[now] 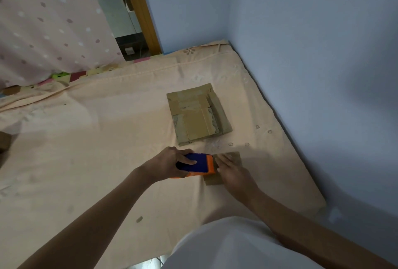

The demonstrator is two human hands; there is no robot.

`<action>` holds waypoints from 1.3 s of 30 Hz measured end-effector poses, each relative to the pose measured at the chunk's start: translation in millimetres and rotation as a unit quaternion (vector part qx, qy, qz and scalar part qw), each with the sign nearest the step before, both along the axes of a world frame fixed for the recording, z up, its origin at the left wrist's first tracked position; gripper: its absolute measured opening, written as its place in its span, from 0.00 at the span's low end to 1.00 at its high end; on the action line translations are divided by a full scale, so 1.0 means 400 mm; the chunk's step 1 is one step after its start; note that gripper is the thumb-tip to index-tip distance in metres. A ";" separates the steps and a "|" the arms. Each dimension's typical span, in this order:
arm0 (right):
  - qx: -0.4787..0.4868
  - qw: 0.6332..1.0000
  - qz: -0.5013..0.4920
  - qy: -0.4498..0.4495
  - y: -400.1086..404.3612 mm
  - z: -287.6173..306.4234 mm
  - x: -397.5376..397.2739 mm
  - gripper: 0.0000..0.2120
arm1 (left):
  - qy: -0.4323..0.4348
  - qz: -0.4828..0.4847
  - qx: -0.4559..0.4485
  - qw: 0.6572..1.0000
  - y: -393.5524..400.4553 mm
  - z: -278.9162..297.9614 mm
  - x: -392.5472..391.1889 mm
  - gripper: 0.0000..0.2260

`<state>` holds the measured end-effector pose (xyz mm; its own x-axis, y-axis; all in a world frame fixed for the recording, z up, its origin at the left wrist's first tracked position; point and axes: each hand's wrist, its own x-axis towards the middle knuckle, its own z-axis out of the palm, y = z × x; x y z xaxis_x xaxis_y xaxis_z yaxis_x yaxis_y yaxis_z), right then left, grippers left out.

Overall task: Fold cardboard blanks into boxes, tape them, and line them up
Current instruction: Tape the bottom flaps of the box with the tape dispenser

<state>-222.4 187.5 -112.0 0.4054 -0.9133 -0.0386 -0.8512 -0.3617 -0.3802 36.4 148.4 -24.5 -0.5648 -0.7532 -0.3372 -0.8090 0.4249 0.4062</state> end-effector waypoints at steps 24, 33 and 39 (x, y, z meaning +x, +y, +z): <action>-0.042 0.979 0.141 0.138 -0.003 -0.068 -0.073 0.33 | -0.001 0.010 0.012 1.000 0.011 -0.007 0.011 0.20; -0.034 0.987 0.125 0.090 -0.017 -0.098 -0.075 0.28 | 0.025 0.033 0.053 0.998 0.003 -0.002 0.056 0.20; -0.064 0.985 0.137 0.080 -0.023 -0.117 -0.077 0.27 | 0.029 0.036 0.063 0.997 0.015 0.001 0.099 0.20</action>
